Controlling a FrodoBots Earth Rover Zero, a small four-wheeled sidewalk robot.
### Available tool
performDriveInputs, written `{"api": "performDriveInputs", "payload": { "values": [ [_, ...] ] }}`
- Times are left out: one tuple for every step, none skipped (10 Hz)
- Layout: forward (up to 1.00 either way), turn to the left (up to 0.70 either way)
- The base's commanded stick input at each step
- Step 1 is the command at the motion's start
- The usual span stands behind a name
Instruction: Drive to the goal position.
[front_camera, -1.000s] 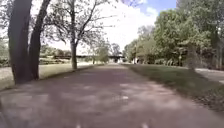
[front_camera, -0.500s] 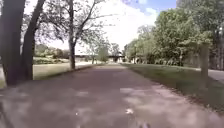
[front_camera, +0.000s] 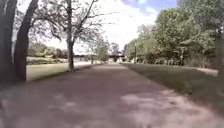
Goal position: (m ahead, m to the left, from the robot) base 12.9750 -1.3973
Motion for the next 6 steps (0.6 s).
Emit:
{"api": "performDriveInputs", "payload": {
  "values": [
    [1.0,0.0],
    [1.0,0.0],
    [1.0,0.0],
    [1.0,0.0],
    [1.0,0.0],
    [1.0,0.0]
  ]
}}
